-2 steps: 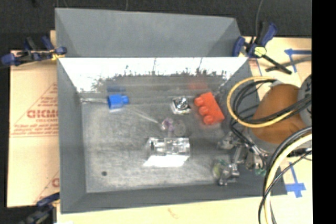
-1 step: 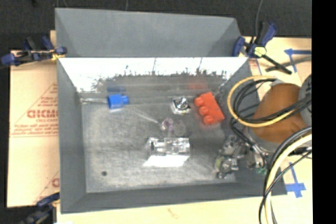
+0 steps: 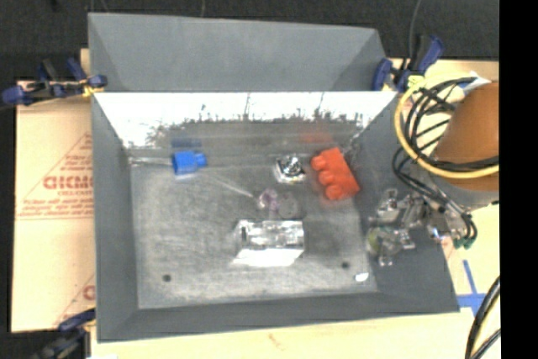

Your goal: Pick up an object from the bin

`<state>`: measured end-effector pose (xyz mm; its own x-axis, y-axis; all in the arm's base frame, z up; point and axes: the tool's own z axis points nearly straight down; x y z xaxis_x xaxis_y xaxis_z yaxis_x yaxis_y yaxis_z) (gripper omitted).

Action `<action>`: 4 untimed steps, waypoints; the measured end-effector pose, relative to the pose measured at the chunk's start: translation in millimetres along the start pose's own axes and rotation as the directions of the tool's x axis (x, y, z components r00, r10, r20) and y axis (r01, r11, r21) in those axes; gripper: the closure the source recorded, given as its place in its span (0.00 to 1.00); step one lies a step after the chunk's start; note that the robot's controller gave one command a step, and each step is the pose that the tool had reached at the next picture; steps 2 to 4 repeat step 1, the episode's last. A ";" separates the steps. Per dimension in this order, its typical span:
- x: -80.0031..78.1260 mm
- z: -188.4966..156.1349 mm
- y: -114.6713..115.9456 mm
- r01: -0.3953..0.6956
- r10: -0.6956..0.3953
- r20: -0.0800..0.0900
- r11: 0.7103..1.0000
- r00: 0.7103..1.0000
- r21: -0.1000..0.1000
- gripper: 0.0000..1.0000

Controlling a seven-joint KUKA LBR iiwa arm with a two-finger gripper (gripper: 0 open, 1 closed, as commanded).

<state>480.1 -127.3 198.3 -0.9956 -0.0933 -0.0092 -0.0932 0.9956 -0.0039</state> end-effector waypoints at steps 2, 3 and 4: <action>-39.9 -39.8 -39.4 0.244 -0.244 -0.001 0.970 0.970 -0.001 1.00; -39.9 -39.8 -39.4 0.244 -0.244 -0.001 0.970 0.970 -0.001 1.00; -39.9 -39.8 -39.4 0.244 -0.244 -0.001 0.970 0.970 -0.001 1.00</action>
Offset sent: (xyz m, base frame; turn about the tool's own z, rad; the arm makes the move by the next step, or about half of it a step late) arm 0.0413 -0.0336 0.0387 -0.2487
